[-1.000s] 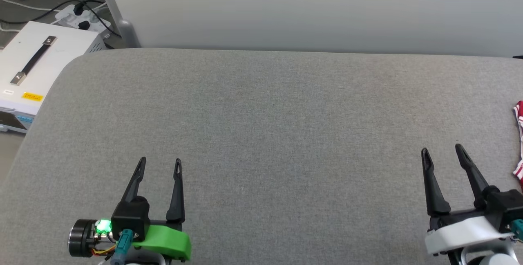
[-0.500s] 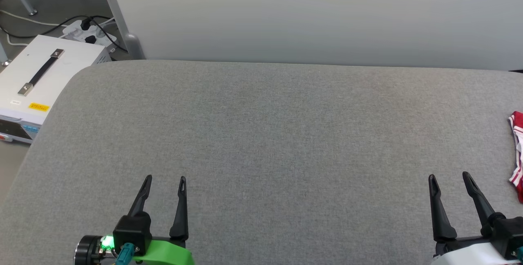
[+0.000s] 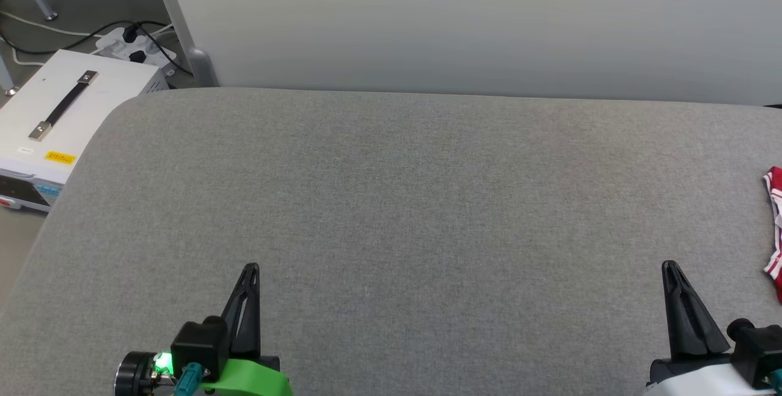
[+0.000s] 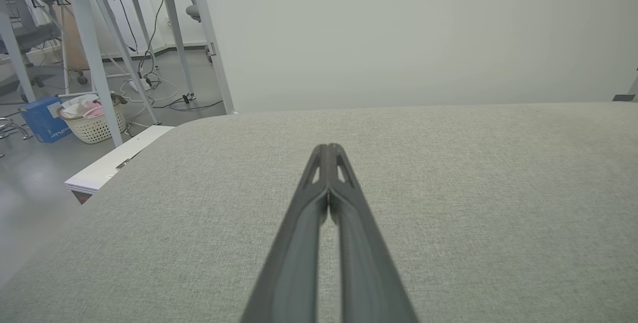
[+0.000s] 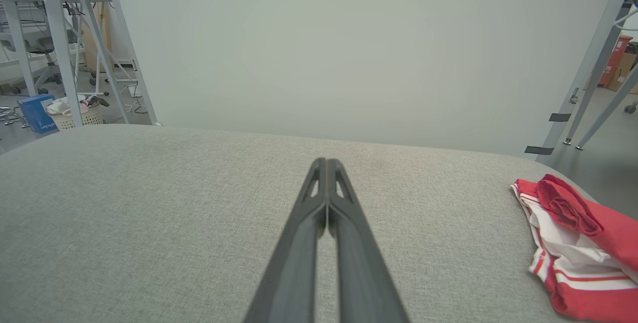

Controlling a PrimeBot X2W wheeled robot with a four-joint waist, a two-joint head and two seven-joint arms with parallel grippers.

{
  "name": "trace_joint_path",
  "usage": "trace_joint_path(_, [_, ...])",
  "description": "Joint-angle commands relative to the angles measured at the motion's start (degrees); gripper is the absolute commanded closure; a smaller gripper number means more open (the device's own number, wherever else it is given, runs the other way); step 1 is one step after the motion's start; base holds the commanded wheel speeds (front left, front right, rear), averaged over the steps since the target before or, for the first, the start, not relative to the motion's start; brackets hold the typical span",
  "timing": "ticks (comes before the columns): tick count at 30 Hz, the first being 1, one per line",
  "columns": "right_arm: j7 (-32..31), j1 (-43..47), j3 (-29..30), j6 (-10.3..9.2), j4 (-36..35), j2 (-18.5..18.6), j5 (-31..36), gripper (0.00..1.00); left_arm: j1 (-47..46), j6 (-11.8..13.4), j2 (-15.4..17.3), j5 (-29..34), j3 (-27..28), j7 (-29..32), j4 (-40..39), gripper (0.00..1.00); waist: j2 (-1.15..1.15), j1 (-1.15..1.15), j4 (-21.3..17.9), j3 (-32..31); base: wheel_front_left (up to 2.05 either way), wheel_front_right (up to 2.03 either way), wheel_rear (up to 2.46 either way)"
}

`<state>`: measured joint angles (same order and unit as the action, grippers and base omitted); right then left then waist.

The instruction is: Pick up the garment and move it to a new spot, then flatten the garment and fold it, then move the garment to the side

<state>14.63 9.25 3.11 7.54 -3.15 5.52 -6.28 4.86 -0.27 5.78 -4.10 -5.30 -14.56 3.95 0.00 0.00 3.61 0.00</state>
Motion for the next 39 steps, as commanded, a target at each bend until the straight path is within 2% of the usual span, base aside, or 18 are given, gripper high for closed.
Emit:
trace_joint_path(1, [-0.26, -0.17, -0.06, 0.0, 0.06, -0.05, 0.12, 1.0, -0.09, 0.01, -0.05, 0.08, 0.1, 0.26, -0.07, 1.0, 0.0, 0.0, -0.05, 0.0, 0.0, 0.0, 0.0])
trace_joint_path(39, [-4.64, -2.94, -0.99, -0.02, 1.0, -0.84, 2.0, 1.0, -1.55, 0.09, -0.92, 1.3, 1.68, 4.62, -1.25, 1.0, 0.0, 0.0, -1.14, 0.0, 0.0, 0.0, 0.0])
